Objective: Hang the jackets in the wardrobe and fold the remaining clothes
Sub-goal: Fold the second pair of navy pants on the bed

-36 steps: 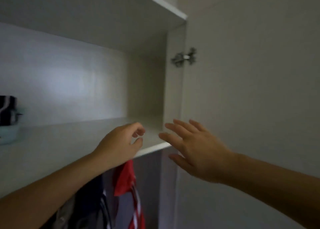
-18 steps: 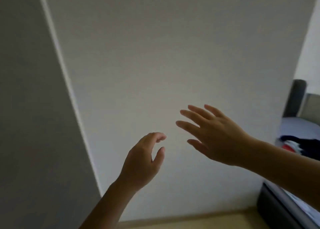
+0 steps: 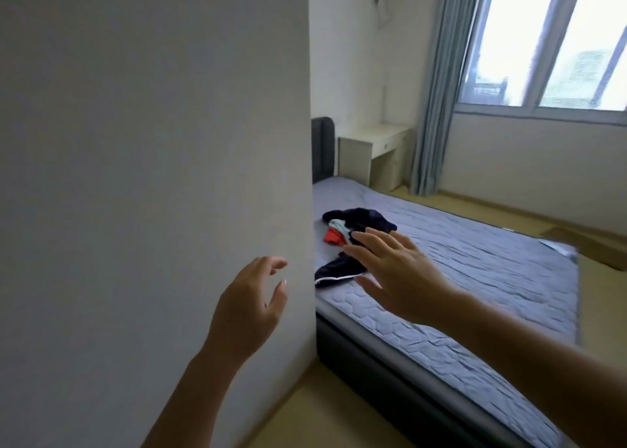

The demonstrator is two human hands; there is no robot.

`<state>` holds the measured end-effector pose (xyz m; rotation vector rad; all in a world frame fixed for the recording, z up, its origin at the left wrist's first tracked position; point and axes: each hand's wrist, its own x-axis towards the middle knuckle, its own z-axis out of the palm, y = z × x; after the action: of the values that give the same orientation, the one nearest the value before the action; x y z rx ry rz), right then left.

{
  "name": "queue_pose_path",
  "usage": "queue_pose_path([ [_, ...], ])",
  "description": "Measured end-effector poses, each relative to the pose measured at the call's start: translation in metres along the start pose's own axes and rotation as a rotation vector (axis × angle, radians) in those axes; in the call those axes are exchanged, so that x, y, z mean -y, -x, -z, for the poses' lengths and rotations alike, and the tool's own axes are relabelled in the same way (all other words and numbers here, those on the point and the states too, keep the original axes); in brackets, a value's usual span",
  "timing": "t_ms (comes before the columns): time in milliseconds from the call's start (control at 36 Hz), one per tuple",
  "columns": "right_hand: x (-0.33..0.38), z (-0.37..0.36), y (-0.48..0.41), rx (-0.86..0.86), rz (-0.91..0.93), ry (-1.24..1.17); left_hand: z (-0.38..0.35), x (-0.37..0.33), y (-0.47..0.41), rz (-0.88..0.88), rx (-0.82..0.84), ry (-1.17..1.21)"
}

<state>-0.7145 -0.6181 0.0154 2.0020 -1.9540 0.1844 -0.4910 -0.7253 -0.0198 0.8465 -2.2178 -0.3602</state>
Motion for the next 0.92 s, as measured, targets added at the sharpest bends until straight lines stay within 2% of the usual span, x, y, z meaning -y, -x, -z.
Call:
queue_pose_path([
  [167,-0.085,-0.061,-0.024,0.094,-0.234,-0.055,-0.085,0.013,-0.092,-0.092,0.144,0.082],
  [333,-0.158,-0.122,-0.045,0.187,-0.354,-0.091,-0.175,0.029,-0.160,-0.075,0.285,0.156],
  [583,-0.287,-0.232,-0.099,0.264,-0.428,-0.170,-0.321,0.053,-0.264,0.043,0.416,0.202],
  [750,-0.386,-0.316,-0.157,0.386,-0.472,-0.290,-0.423,0.069,-0.344,0.189,0.475,0.199],
  [917,-0.448,-0.407,-0.212,0.455,-0.517,-0.383,-0.533,0.116,-0.391,0.406,0.583,0.142],
])
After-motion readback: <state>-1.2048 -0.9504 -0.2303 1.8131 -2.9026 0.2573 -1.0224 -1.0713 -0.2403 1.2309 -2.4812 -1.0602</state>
